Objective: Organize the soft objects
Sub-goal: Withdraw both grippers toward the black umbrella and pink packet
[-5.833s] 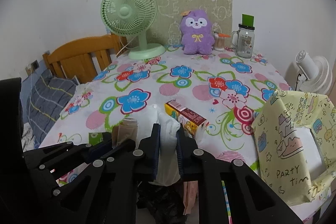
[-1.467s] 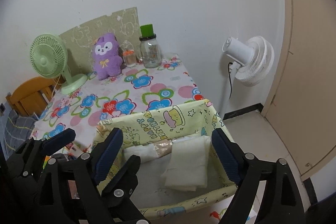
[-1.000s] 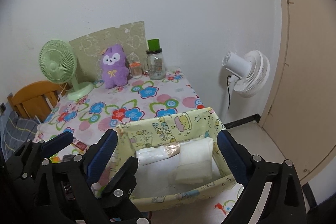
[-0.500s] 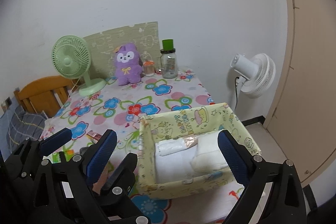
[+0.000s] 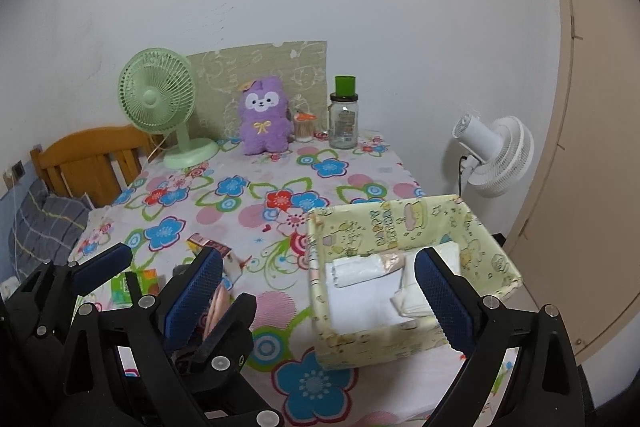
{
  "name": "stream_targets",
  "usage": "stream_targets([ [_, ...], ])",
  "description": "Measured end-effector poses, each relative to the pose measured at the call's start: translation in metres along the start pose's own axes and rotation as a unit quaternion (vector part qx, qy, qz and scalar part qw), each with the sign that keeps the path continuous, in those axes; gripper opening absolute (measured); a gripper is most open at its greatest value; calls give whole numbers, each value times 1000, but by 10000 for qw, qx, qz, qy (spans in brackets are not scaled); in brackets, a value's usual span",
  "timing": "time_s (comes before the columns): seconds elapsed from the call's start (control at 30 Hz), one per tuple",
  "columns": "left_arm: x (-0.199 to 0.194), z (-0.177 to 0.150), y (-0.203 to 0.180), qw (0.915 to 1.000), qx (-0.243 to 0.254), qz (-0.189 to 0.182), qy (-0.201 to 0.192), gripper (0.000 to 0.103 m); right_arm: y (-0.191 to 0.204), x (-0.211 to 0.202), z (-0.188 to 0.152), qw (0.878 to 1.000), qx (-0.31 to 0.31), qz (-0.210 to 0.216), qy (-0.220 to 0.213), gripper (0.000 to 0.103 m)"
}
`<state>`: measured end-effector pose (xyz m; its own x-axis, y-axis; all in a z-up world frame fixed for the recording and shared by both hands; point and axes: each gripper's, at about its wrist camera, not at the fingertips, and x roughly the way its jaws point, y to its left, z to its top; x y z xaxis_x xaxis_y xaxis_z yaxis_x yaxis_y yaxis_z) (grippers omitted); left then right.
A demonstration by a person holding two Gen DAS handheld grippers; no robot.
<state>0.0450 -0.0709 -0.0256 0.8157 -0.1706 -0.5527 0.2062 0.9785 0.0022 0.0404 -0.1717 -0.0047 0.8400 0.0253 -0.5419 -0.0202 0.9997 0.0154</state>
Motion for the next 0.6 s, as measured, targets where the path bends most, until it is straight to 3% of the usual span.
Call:
stream_targets([
  [0.6, 17, -29, 57, 9991, -142, 300, 272, 99, 55, 32, -21, 9993, -86, 261, 264, 98],
])
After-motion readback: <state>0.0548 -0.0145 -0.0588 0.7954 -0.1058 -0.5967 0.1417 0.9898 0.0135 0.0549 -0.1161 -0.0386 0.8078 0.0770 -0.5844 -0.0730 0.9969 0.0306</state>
